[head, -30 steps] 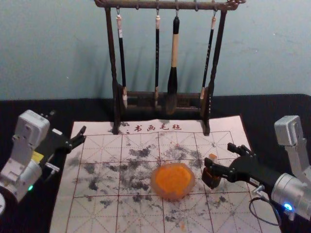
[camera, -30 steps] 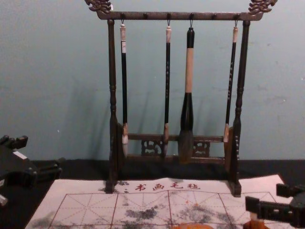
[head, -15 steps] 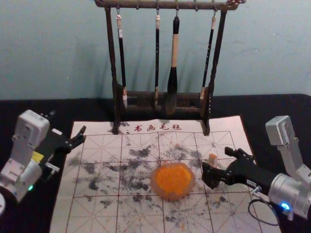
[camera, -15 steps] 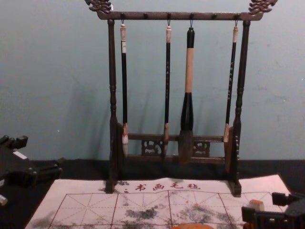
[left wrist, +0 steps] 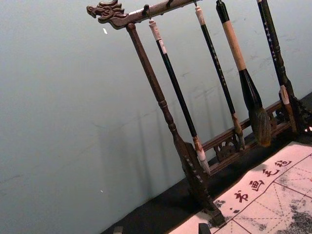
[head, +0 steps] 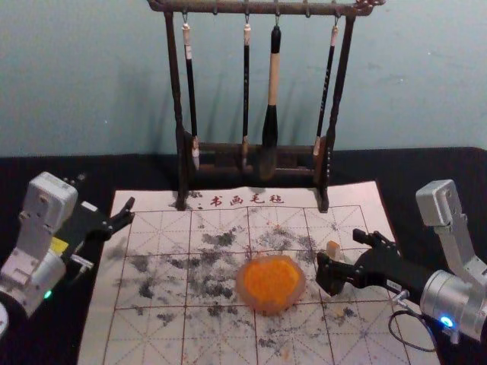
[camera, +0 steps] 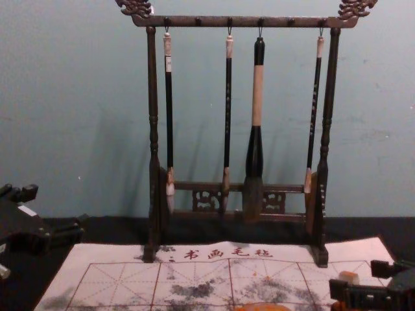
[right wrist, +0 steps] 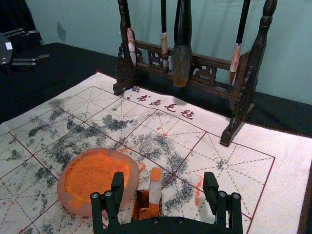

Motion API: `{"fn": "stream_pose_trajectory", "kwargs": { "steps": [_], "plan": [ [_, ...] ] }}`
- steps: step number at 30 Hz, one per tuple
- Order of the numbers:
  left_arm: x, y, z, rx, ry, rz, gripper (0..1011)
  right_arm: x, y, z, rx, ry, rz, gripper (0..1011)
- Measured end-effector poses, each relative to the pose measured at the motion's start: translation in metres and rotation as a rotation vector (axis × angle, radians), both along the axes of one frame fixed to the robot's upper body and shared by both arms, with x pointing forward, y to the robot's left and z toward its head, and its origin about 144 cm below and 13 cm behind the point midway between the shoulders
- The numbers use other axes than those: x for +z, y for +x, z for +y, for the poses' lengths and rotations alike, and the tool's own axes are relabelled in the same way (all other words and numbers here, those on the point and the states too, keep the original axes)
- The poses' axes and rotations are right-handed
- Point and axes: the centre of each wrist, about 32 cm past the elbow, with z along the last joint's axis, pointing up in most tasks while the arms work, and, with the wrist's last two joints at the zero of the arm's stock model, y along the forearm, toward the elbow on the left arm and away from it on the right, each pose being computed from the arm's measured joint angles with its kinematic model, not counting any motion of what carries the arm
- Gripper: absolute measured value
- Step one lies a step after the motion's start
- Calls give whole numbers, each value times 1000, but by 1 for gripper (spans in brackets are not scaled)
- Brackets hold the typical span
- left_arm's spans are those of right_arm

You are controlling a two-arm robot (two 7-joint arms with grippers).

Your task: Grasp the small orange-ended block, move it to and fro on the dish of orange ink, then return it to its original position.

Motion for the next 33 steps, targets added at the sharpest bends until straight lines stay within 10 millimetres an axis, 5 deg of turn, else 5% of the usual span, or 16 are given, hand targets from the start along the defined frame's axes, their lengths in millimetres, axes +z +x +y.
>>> {"fn": "stream_pose_trajectory", "kwargs": {
  "steps": [6,14,33],
  "plan": [
    [0,0,0,0,0,0,1001,0,0,0,0,0,0,1002],
    [0,0,0,0,0,0,1001,0,0,0,0,1,0,841],
    [0,0,0,0,0,0,1001,0,0,0,1,1,-2,227]
  ]
}}
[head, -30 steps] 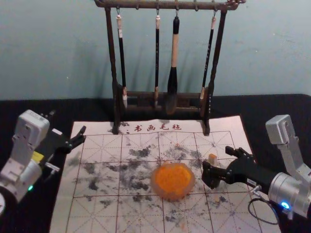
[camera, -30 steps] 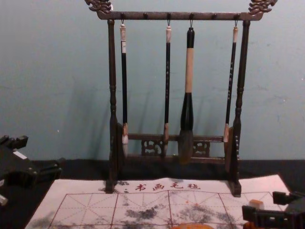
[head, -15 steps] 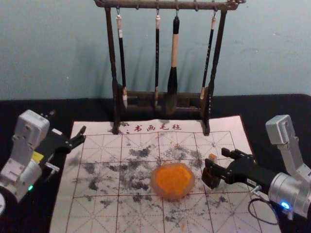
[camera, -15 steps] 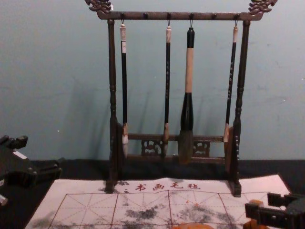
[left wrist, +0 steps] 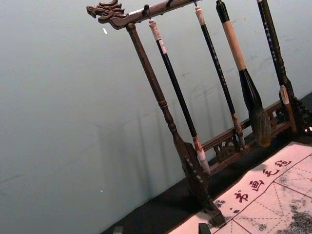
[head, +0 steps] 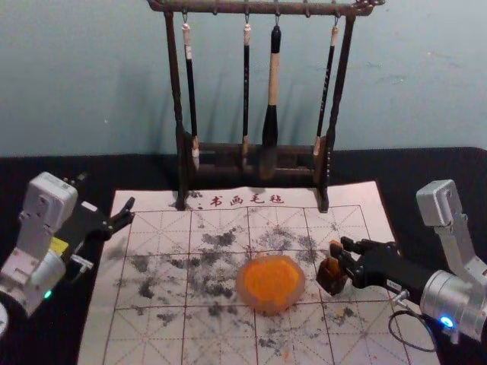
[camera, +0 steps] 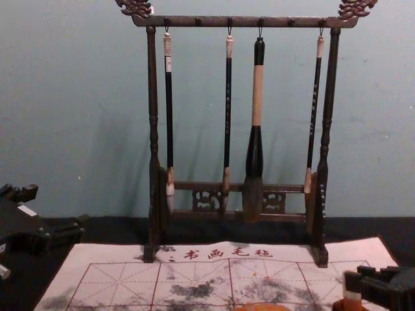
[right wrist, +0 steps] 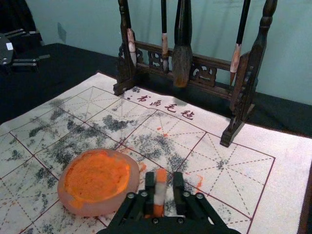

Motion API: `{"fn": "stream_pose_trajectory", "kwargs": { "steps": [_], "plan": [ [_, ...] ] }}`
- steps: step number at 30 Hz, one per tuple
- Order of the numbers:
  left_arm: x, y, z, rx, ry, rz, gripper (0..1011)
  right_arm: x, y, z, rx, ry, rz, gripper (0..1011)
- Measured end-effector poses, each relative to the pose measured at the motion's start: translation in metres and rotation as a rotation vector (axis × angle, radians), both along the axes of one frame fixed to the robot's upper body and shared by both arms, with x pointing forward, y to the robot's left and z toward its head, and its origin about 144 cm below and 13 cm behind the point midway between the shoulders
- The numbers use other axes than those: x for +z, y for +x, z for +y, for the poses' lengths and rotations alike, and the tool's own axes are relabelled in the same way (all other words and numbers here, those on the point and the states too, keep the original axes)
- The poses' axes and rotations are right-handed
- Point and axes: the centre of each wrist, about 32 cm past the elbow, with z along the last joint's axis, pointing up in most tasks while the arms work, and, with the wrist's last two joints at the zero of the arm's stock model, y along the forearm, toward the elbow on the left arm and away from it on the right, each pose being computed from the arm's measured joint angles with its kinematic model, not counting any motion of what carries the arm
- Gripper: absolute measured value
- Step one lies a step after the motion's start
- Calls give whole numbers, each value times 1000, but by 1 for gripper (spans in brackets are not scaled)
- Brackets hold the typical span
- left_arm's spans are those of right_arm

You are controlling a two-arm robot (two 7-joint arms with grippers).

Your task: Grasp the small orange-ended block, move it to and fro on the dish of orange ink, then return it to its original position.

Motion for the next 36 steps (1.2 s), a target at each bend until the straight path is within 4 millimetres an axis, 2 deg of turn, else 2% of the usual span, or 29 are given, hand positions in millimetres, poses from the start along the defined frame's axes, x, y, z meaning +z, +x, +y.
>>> {"fn": "stream_pose_trajectory", "kwargs": {
  "steps": [6,36],
  "plan": [
    [0,0,0,0,0,0,1001,0,0,0,0,0,0,84],
    [0,0,0,0,0,0,1001,4,-4,0,16,13,-16,81]
  ]
}}
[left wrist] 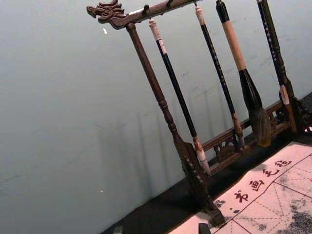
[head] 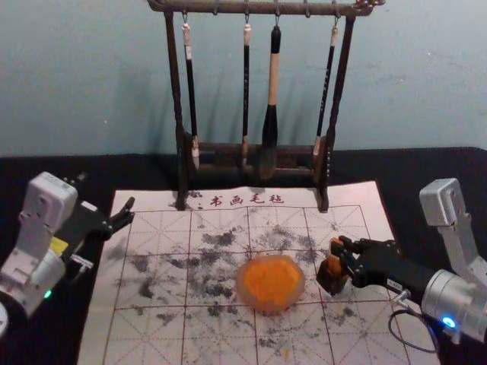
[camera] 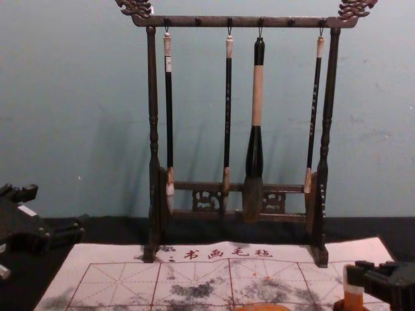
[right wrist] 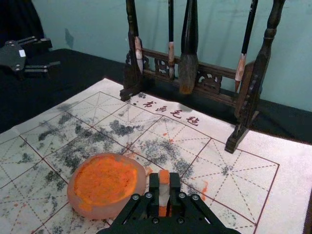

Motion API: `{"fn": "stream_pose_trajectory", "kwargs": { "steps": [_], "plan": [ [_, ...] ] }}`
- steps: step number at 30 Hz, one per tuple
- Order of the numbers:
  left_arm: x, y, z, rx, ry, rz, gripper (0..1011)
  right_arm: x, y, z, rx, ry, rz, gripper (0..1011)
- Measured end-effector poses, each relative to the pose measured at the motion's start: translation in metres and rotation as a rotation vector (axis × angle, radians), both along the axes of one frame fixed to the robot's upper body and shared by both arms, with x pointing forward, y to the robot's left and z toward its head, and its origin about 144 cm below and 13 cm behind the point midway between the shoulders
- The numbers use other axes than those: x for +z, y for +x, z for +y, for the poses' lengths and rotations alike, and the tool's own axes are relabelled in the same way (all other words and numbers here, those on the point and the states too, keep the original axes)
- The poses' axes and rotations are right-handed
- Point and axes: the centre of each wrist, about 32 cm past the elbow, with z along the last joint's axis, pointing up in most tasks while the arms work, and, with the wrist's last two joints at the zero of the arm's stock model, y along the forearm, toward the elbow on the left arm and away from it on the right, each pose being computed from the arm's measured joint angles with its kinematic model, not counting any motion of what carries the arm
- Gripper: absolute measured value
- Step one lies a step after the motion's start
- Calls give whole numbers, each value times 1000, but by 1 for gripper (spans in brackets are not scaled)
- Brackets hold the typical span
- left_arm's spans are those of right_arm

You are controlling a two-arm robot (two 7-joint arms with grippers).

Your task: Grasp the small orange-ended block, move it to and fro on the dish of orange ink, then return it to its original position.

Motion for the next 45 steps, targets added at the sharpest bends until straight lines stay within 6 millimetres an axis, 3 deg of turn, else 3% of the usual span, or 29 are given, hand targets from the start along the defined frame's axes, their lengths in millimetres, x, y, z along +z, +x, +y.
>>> {"fn": "stream_pose_trajectory", "kwargs": {
  "steps": [17,29,45],
  "plan": [
    [0,0,0,0,0,0,1001,10,-5,-4,11,7,-60,81],
    [0,0,0,0,0,0,1001,18,-8,1,10,84,-207,81],
    [0,0,0,0,0,0,1001,-12,-1,38,116,101,-293,81]
  ]
}}
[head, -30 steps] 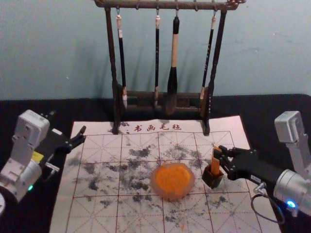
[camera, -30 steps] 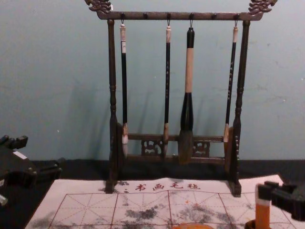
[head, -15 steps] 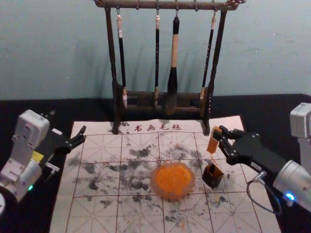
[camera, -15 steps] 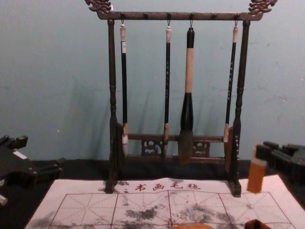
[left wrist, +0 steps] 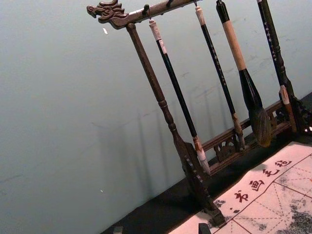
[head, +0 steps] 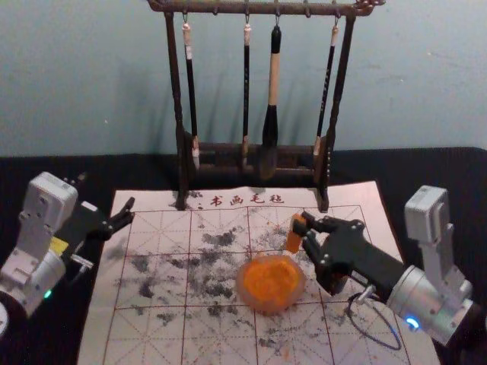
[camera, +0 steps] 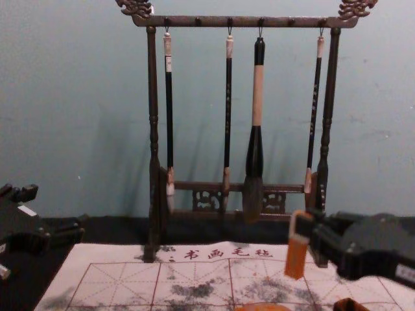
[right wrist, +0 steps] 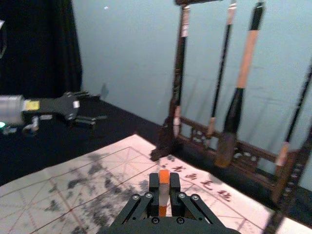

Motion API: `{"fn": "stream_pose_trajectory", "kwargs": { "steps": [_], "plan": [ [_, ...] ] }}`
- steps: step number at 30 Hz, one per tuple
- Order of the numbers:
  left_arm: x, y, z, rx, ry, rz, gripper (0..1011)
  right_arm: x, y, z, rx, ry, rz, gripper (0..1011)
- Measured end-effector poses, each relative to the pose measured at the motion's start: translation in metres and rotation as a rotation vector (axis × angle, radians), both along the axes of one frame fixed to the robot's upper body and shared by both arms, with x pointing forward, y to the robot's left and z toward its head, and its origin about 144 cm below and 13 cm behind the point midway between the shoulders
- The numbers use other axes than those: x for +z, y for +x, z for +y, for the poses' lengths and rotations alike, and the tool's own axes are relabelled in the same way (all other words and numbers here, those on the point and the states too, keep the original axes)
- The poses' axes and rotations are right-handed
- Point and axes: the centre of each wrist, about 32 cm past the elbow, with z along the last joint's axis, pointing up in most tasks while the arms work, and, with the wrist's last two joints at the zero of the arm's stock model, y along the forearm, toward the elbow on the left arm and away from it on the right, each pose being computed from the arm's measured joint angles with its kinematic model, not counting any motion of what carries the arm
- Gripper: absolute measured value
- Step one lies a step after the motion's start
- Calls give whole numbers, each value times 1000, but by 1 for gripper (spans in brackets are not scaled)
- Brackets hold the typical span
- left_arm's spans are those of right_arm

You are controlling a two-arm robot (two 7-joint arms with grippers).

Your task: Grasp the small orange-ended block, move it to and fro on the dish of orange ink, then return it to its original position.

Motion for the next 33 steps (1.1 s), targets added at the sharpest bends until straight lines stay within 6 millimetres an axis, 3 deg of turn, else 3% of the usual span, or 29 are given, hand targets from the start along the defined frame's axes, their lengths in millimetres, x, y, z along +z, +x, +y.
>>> {"fn": "stream_pose_trajectory", "kwargs": {
  "steps": [33],
  "plan": [
    [0,0,0,0,0,0,1001,-22,6,20,136,-108,44,81]
  ]
}}
